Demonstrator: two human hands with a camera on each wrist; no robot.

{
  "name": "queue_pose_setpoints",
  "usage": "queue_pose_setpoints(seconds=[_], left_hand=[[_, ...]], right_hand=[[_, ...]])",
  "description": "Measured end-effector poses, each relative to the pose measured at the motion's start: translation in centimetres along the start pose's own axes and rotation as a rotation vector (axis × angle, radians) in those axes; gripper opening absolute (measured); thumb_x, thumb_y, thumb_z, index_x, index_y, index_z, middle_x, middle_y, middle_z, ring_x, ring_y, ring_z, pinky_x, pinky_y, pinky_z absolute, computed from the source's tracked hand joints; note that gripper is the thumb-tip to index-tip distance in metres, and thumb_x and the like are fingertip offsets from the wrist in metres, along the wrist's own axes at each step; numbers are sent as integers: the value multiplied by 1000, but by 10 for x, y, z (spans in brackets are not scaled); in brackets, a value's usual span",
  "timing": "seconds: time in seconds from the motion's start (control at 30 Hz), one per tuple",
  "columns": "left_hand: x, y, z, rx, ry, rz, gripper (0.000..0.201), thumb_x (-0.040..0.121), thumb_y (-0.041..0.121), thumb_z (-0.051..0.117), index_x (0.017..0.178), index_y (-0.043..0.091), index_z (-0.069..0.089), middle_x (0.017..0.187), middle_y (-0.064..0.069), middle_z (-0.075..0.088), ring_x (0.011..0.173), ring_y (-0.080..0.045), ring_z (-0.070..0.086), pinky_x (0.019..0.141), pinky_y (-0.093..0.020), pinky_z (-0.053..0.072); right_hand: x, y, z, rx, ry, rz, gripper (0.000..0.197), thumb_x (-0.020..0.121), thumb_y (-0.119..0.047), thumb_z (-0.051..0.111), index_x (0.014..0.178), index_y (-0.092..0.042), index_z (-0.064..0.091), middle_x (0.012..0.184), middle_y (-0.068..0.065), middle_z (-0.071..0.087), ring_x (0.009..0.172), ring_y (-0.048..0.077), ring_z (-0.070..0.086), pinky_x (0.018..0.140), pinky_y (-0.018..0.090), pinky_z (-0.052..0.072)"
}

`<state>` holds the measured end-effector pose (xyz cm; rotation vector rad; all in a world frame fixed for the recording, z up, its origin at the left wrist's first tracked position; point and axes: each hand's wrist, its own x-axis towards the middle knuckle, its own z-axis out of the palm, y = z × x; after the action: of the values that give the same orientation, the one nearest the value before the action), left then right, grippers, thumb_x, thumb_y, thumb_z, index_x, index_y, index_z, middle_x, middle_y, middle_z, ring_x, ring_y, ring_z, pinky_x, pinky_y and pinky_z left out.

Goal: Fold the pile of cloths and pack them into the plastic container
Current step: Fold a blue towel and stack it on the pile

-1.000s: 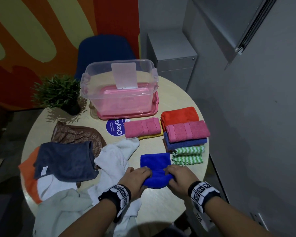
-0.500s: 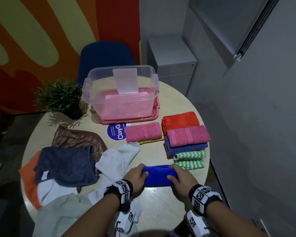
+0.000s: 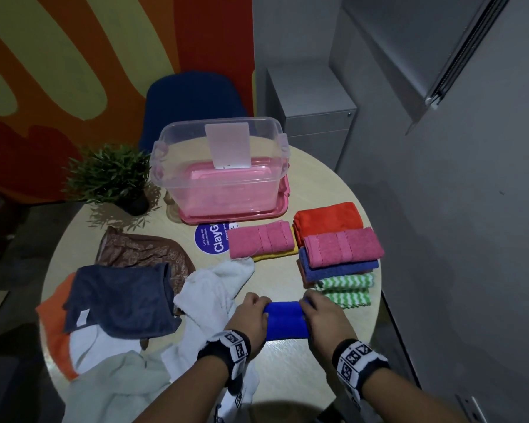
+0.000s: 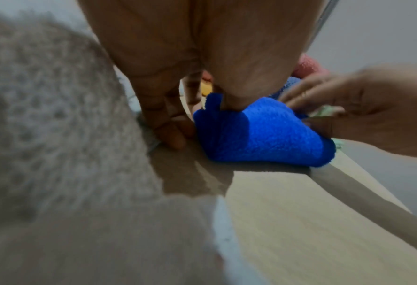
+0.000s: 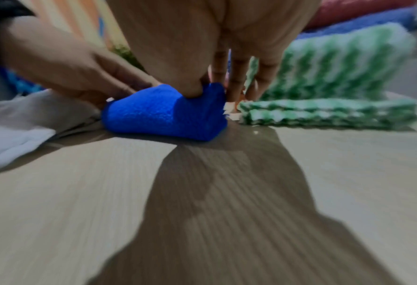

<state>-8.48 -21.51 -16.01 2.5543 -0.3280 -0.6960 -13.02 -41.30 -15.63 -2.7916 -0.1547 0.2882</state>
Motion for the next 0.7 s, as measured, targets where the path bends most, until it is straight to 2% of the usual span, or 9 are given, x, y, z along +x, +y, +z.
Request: queue_pose_setpoints(seconds=[0.1,0.17,0.23,0.3,0.37,0.4,0.47,0.53,0.7], left_hand=[[4,4,-2,92,-29,-28,22,97,23,46,119,21,47,117,-2,47,90,-18,60,89,-35,53],[5,6,-6,138,-73,-43,28,93,21,52,121,18,48,118,-5,47,93,-21,61,89,-34,52],[5,8,-9,194,-113,-60,42,85,19,64,124,16,48,122,-7,47,99,-23,59,89,-35,52],[4,12,-8,300,-82,-19,62,77,16,70,132,17,43,134,-7,40,112,-26,52,90,-39,50],[-2,17,-4,369,-41,105,80,79,15,65,149,18,27,155,-6,22,135,-28,35,103,-42,41],[-6,18,-1,384,-50,158,82,84,16,59,155,18,17,162,-3,12,144,-26,22,110,-42,33],[-14,16,6,411,-89,202,71,99,27,38,157,18,0,165,1,-6,151,-20,-2,117,-42,21],[-19,8,11,419,-125,188,67,103,41,22,156,19,-13,162,4,-22,150,-16,-16,120,-45,12],[-12,2,16,417,-213,148,73,99,53,17,151,22,-23,156,6,-35,146,-14,-28,121,-50,-5]], right_hand=[[-4,-7,3,-100,-45,-218,80,68,-12,76,141,-18,46,151,3,41,134,25,44,109,39,40],[-3,-3,6,-156,-107,-311,81,68,-21,73,143,-19,44,153,-1,43,138,20,45,110,43,42],[-2,3,5,-200,-203,-289,76,75,-28,62,147,-18,41,154,-3,43,137,18,47,108,43,43],[1,7,5,-212,-254,-277,77,82,-22,53,155,-16,26,162,-1,25,147,19,31,117,43,20],[7,6,3,-239,-321,-291,82,88,-15,47,159,-17,6,167,-2,1,154,18,3,116,39,-5],[9,5,1,-243,-341,-283,83,89,-14,47,159,-17,1,167,-1,-5,153,17,-4,115,38,-11],[11,4,2,-246,-343,-279,85,90,-14,48,158,-17,-3,166,-2,-9,152,16,-10,114,38,-13],[11,5,6,-235,-349,-275,87,90,-14,48,158,-18,-7,165,-3,-15,149,14,-18,114,39,-13],[11,9,12,-238,-393,-285,94,88,-8,51,156,-20,-13,155,-8,-29,140,11,-29,116,40,-12]])
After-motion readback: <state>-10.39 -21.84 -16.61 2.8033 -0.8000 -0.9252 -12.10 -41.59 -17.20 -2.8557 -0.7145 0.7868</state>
